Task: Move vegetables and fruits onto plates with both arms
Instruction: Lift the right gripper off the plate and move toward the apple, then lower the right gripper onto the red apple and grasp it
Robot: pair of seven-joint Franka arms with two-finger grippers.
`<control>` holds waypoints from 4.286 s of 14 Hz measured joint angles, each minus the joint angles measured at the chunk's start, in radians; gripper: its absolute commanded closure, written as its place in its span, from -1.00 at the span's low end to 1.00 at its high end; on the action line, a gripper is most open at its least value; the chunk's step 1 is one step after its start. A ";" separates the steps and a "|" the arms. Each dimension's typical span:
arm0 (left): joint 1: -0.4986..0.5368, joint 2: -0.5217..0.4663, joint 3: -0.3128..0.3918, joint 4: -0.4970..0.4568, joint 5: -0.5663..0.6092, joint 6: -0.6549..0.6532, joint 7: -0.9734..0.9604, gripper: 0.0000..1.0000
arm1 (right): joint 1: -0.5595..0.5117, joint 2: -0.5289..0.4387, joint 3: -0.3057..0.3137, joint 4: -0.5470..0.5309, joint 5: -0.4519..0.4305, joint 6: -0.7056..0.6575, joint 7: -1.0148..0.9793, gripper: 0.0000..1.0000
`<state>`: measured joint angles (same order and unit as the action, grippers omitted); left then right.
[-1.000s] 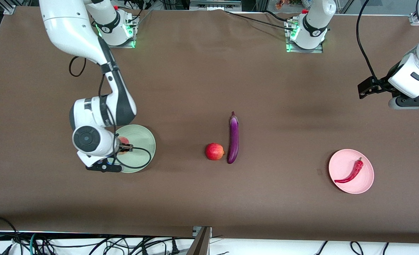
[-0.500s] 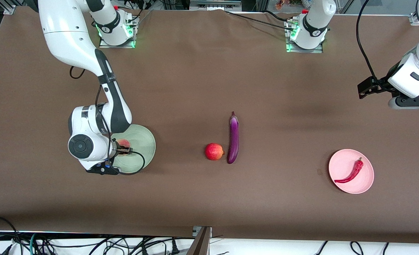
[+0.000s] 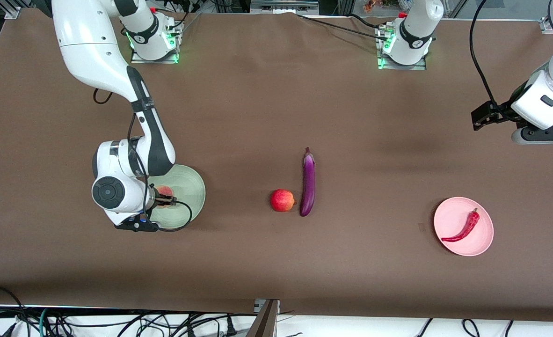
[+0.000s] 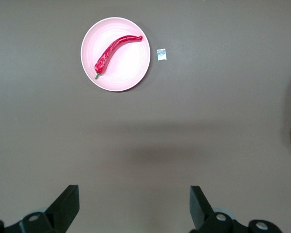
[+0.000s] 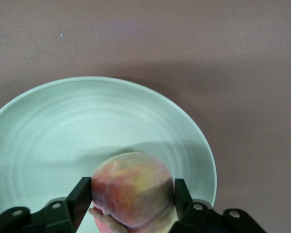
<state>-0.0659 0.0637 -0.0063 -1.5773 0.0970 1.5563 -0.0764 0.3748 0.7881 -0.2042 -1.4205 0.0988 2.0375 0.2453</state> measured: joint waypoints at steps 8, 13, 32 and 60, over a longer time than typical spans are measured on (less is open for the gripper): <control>0.000 0.000 0.000 0.000 -0.026 0.000 0.000 -1.00 | 0.000 -0.017 0.000 0.024 0.000 0.007 -0.010 -1.00; 0.000 0.000 0.000 0.000 -0.026 0.000 0.000 -1.00 | 0.005 -0.050 0.001 0.027 0.000 -0.022 -0.027 -1.00; 0.000 0.002 -0.002 -0.003 -0.026 -0.006 0.000 -1.00 | 0.311 -0.065 0.048 0.054 0.045 0.176 0.481 -0.99; 0.000 0.025 -0.019 -0.012 -0.027 -0.006 0.000 -1.00 | 0.467 0.181 0.033 0.054 -0.004 0.791 0.663 -0.16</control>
<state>-0.0660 0.0887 -0.0250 -1.5890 0.0698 1.5507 -0.0764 0.8422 0.9692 -0.1710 -1.3666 0.0947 2.8282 0.9083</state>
